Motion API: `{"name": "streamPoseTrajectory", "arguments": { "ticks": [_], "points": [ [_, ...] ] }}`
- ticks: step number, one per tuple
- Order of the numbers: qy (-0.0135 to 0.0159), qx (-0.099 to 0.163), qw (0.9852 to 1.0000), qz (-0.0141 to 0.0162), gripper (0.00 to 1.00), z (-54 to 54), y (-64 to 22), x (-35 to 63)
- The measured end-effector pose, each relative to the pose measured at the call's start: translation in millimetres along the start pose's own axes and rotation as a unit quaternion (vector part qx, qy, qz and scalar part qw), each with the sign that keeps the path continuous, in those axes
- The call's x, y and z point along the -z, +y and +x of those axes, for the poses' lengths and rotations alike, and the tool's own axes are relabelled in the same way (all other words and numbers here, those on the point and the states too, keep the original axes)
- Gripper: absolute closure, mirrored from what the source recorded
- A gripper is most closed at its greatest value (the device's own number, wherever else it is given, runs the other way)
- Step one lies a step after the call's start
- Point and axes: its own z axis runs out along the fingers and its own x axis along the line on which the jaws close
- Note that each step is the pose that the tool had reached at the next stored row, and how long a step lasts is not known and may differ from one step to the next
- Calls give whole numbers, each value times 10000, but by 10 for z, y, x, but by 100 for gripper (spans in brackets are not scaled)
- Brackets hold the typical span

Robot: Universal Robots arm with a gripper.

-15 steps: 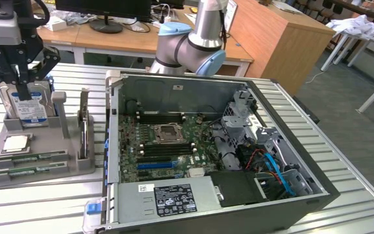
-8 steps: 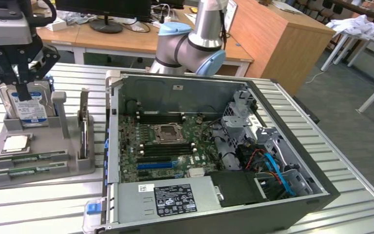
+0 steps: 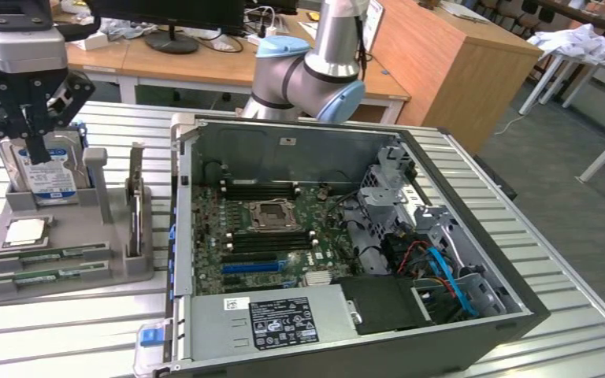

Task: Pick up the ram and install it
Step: 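Pick up the ram and move it above insertion slot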

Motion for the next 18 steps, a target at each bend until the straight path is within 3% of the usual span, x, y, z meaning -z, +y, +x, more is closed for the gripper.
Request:
{"name": "streamPoseTrajectory", "arguments": {
  "ticks": [5,18],
  "points": [
    [-31,445,9990,-9,90,0,0,0],
    [-31,464,9989,-10,90,-1,2,-1]
  ]
}}
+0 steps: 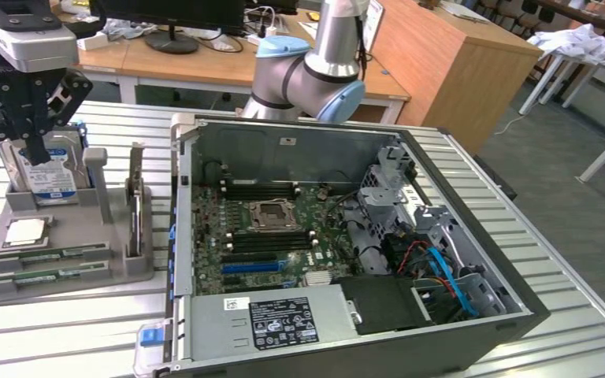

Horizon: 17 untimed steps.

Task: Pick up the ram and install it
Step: 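Pick up the ram and move it above insertion slot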

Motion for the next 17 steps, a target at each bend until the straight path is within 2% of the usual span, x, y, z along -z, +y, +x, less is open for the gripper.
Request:
{"name": "streamPoseTrajectory", "arguments": {
  "ticks": [6,10,14,17],
  "points": [
    [1,-11,10000,0,90,0,0,0],
    [20,-297,9996,6,90,0,0,-1],
    [44,-655,9978,13,90,0,0,-4],
    [62,-926,9957,19,90,0,0,-5]
  ]
}}
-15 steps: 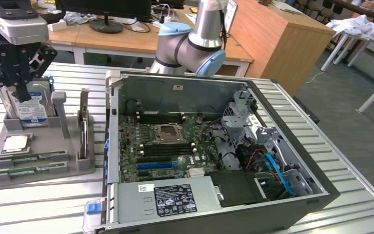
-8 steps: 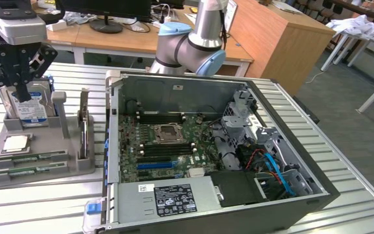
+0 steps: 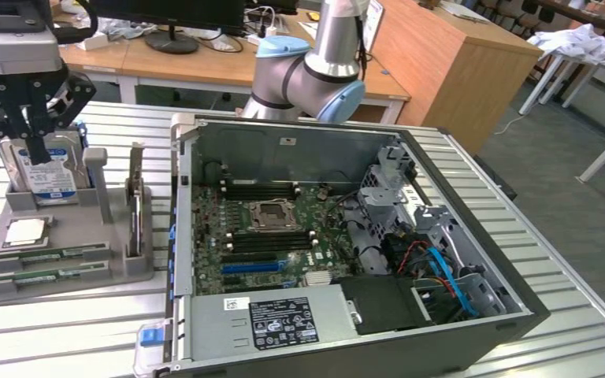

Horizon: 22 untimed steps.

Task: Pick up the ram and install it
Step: 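Pick up the ram and move it above insertion slot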

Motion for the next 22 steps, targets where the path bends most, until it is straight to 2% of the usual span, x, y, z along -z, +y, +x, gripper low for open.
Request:
{"name": "streamPoseTrajectory", "arguments": {
  "ticks": [3,6,11,16,19,22],
  "points": [
    [18,-278,9996,6,90,0,0,0],
    [36,-544,9985,11,90,0,0,-1],
    [66,-999,9950,20,90,0,0,-1],
    [96,-1443,9895,30,90,1,1,-2],
    [114,-1718,9851,35,90,0,0,-2],
    [132,-1985,9800,41,90,0,0,-3]
  ]
}}
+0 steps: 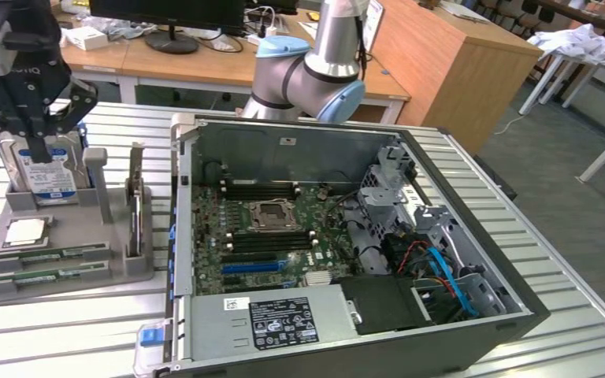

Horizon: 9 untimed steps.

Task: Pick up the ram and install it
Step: 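Pick up the ram and move it above insertion slot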

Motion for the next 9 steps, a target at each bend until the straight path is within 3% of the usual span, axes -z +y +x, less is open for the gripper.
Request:
{"name": "streamPoseTrajectory", "arguments": {
  "ticks": [4,9],
  "points": [
    [24,-359,9994,7,90,0,0,-1],
    [55,-814,9967,17,90,0,0,-3]
  ]
}}
